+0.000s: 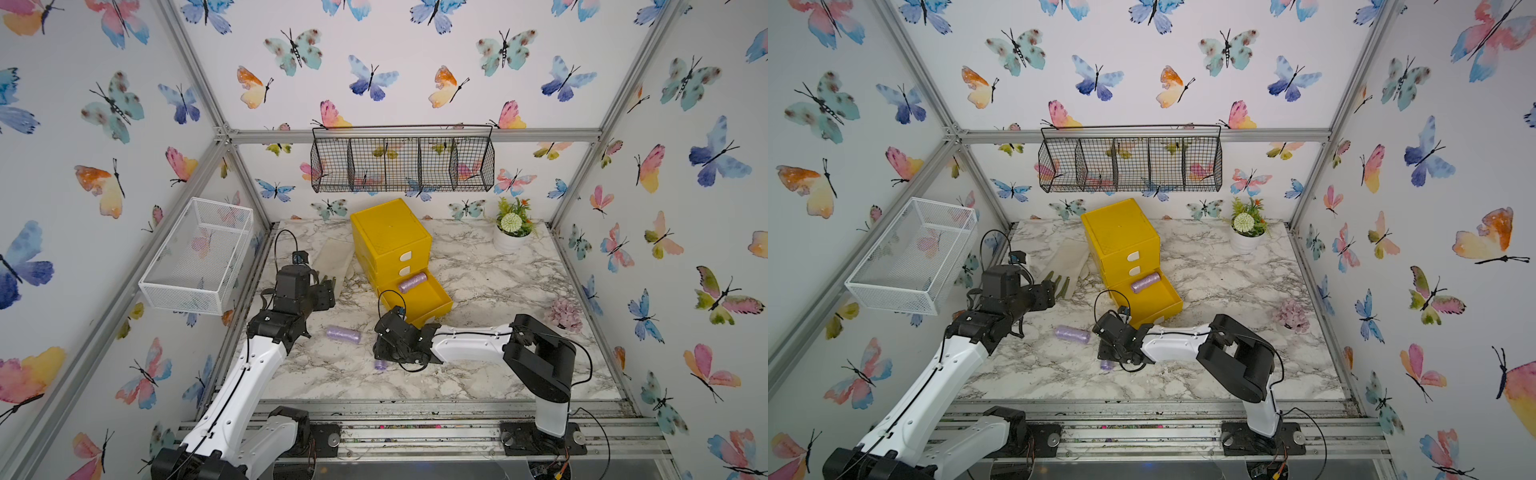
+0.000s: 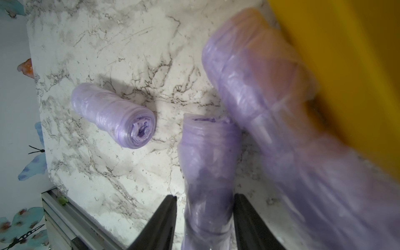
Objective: Sort the rolls of trash bags by color and place them into the drawer
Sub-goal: Pick up the roll of trash bags from the center of the board.
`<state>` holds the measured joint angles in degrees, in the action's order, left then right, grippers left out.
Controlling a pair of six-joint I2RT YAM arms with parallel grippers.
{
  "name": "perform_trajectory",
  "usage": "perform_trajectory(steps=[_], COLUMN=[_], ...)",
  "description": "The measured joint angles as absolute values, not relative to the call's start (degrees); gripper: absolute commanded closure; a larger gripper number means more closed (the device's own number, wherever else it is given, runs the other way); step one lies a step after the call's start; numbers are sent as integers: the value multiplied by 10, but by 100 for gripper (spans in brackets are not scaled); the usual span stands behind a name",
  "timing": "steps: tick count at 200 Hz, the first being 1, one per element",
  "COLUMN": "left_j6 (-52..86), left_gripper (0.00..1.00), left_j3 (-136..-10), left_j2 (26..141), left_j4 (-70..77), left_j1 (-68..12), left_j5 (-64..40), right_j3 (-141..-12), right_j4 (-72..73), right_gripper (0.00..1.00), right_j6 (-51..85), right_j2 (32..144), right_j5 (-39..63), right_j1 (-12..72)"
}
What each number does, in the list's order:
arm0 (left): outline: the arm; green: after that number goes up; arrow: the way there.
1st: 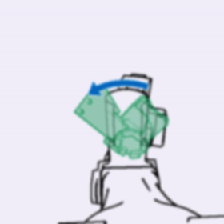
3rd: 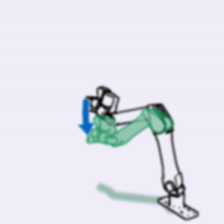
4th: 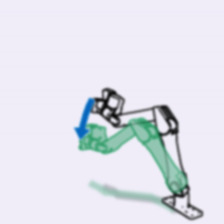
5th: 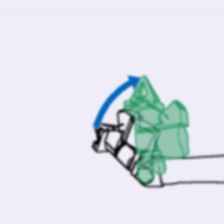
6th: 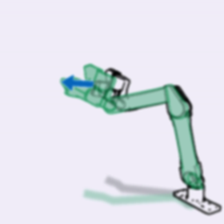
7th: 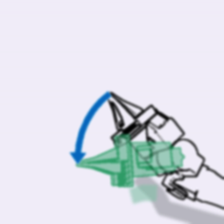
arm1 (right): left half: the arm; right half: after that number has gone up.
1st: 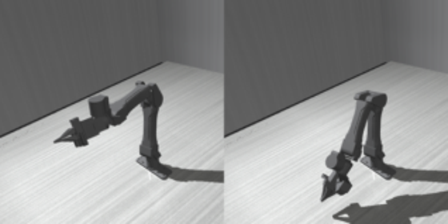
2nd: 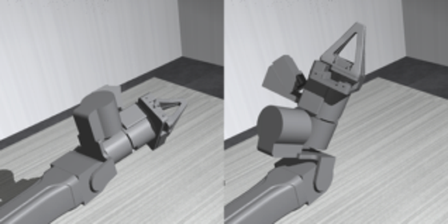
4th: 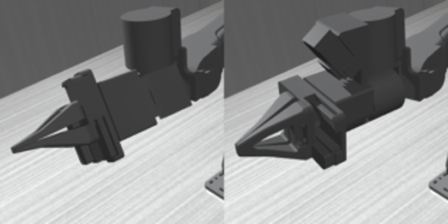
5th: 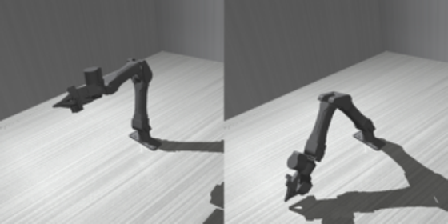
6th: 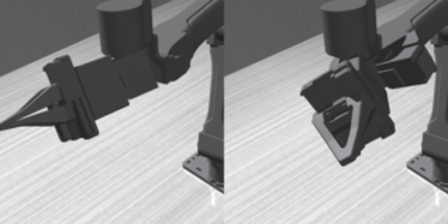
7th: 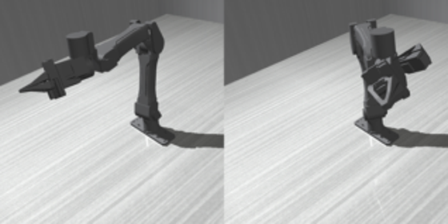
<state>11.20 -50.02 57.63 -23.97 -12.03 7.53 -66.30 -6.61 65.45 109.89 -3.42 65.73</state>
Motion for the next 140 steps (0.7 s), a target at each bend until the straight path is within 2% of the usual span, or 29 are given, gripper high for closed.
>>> perform_trajectory(steps=[47,140], left_j6=[112,112], left_gripper=[22,22], left_j3=[-500,-500], left_j2=[576,576], left_j4=[-240,-240], left_j1=[-119,-119], left_j5=[74,74], right_j3=[-666,-669], right_j4=[-70,-72], right_gripper=[57,77], right_j6=[653,640], right_j2=[1105,1105], right_j5=[-34,-35], right_j1=[657,657])
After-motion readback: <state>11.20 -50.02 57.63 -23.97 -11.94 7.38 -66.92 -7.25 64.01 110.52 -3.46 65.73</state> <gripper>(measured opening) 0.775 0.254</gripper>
